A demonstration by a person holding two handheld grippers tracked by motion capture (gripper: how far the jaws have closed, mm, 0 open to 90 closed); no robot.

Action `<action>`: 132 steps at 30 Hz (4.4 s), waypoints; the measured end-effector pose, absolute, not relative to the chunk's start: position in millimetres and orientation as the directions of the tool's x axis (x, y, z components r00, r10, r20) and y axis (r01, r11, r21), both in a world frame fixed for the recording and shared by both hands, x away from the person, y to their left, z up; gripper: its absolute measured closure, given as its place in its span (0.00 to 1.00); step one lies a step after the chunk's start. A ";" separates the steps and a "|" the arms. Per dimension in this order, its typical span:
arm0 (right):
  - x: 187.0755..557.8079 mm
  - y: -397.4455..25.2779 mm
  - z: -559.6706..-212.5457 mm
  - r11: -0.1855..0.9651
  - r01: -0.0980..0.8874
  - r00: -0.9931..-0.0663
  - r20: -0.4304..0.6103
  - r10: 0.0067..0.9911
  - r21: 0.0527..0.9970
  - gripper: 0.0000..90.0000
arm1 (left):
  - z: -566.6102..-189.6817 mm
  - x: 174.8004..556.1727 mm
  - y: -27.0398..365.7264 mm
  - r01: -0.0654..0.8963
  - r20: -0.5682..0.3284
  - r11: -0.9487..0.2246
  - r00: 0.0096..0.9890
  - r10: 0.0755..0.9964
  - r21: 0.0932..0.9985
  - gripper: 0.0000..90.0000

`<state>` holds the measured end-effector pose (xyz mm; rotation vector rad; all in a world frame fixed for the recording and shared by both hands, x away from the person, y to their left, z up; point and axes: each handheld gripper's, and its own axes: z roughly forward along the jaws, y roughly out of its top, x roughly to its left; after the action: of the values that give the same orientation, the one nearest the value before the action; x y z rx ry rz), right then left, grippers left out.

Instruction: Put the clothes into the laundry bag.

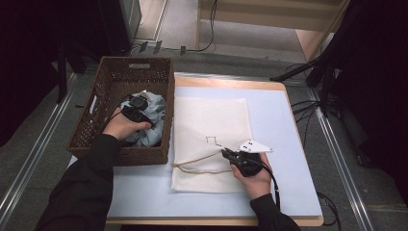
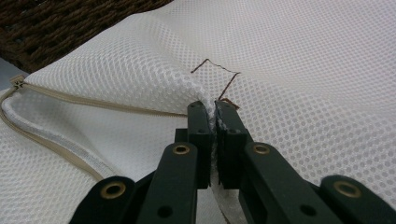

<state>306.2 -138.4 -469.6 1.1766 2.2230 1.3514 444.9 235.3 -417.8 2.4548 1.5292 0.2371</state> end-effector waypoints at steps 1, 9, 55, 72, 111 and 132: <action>306.2 -138.4 -469.5 0.229 0.495 -0.627 0.162 0.762 0.838 0.97 | -417.4 445.1 235.8 0.860 0.003 -0.421 0.439 0.899 0.290 0.56; 306.6 -138.8 -469.6 0.225 0.497 -0.626 0.167 0.762 0.838 0.97 | -409.9 446.4 242.6 0.865 -0.182 -0.362 0.441 0.879 0.348 0.59; 307.7 -140.9 -468.2 0.207 0.493 -0.621 0.176 0.764 0.845 0.97 | -323.9 388.9 196.9 0.644 -0.125 -0.291 0.519 0.846 0.708 0.62; 306.5 -143.1 -465.2 0.191 0.483 -0.617 0.178 0.767 0.854 0.97 | -309.8 342.3 153.1 0.597 -0.314 -0.251 0.680 0.663 0.762 0.62; 309.1 -148.4 -463.8 0.143 0.497 -0.596 0.216 0.773 0.856 0.97 | -420.2 262.9 124.5 0.601 -0.380 -0.387 0.771 0.511 0.699 0.22; 309.7 -153.4 -461.6 0.114 0.500 -0.585 0.238 0.776 0.858 0.97 | -406.6 252.2 135.8 0.570 -0.372 -0.353 0.788 0.491 0.742 0.10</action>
<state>309.7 -153.4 -461.6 1.2584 2.1243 1.4583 252.2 135.8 -406.6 2.0143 0.7926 -0.1037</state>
